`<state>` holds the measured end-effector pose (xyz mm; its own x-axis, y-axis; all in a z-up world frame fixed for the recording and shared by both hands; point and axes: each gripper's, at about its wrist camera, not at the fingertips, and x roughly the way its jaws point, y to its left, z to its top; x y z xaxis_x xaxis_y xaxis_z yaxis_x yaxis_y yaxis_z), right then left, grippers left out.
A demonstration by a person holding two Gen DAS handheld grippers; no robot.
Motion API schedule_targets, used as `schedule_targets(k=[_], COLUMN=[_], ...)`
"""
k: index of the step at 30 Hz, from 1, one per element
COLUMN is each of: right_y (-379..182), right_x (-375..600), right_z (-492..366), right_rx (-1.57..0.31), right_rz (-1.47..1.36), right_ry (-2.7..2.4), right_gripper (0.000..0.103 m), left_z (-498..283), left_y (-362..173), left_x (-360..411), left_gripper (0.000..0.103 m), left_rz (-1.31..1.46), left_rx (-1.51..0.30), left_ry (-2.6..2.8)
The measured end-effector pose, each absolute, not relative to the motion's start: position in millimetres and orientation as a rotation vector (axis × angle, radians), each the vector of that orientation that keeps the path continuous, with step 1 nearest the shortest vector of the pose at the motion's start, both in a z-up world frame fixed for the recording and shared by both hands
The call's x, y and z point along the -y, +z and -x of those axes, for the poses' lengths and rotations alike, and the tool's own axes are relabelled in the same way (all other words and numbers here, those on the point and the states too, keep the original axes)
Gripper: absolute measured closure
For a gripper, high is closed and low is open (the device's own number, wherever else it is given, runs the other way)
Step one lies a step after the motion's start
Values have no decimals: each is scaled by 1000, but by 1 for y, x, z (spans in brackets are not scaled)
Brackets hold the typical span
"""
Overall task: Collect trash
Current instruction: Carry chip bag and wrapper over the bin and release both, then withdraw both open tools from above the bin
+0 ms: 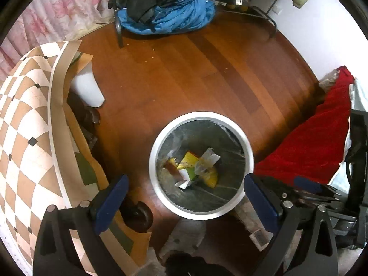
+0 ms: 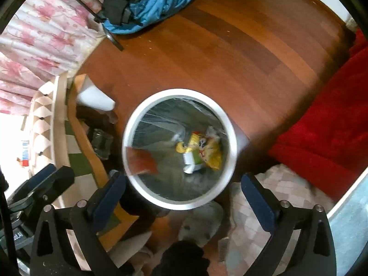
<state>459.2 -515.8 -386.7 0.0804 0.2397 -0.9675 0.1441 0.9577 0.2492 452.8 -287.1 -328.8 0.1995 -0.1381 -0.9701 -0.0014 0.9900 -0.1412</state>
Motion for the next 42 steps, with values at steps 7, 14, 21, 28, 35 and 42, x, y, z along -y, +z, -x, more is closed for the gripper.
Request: schedule_targets(k=[7, 14, 21, 28, 35, 42], right_y=[-390, -368, -319, -255, -193, -137], right_x=[509, 507, 493, 477, 455, 384], right_z=[-453, -450, -441, -424, -403, -385], right_rx=[-1572, -1557, -1500, -1404, -1307, -1214], right_rz=[-163, -77, -37, -20, -47, -65], right_ry=[-25, -71, -60, -45, -28, 98], right_gripper=[0, 0, 0, 0, 0, 0], left_z=[-447, -441, -428, -406, -381, -349], left_y=[-327, -309, -268, -218, -168, -132], left_x=[283, 276, 268, 250, 214, 108], left_gripper=[1, 1, 1, 1, 1, 1], left_rz=[82, 68, 60, 64, 79, 226], left_rx=[-1359, -1328, -1263, -1172, -1087, -1018], left_ry=[-58, -41, -15, -8, 63, 214])
